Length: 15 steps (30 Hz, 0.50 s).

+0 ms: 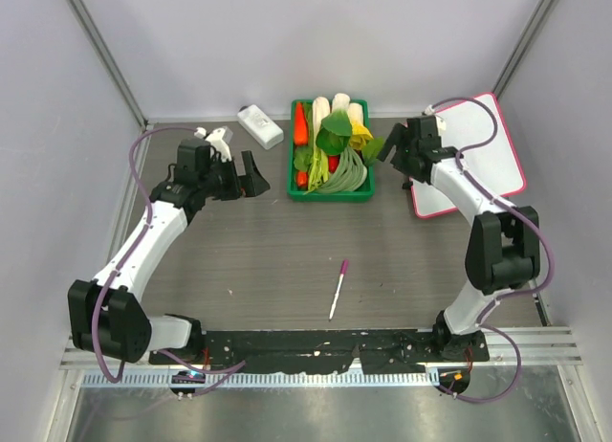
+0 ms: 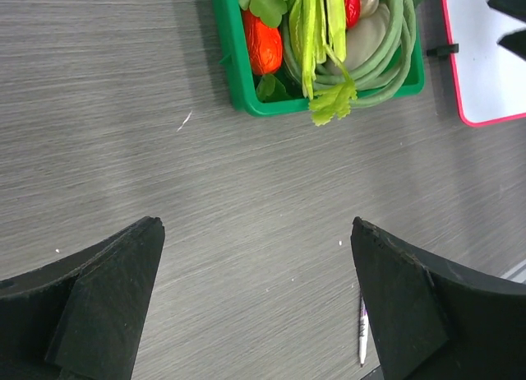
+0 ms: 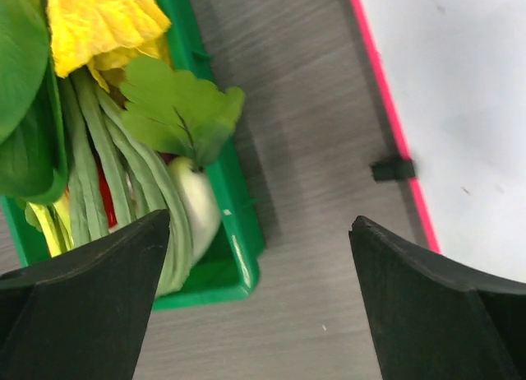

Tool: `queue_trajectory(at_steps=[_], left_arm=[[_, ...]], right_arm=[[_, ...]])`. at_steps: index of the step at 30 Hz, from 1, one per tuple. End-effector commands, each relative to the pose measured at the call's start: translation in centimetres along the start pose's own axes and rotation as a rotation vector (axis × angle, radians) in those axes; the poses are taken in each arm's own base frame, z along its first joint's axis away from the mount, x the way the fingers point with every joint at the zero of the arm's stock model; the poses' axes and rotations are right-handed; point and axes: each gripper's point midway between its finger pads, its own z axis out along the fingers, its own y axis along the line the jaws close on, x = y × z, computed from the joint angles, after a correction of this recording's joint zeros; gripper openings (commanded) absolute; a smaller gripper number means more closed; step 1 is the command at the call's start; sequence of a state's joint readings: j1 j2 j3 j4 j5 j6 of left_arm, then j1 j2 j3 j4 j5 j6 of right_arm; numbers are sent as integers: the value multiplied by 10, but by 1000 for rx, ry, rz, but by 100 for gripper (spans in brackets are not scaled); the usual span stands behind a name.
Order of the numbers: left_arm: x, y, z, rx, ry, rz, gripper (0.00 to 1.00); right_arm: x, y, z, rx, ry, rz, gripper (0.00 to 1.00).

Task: Write a sentence on the whiteboard
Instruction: Move the whiteboard stand to the center of the board.

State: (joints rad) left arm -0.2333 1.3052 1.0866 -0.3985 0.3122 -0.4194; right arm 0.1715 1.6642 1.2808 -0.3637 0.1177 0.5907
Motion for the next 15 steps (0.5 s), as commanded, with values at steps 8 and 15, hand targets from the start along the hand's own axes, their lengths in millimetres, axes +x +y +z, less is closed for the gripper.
queue_trajectory(at_steps=[8, 15], left_arm=[[6, 5, -15, -21, 4, 92, 100], [6, 8, -17, -37, -3, 91, 100]], right_arm=[[8, 20, 63, 18, 31, -8, 26], [-11, 9, 80, 93, -42, -49, 10]])
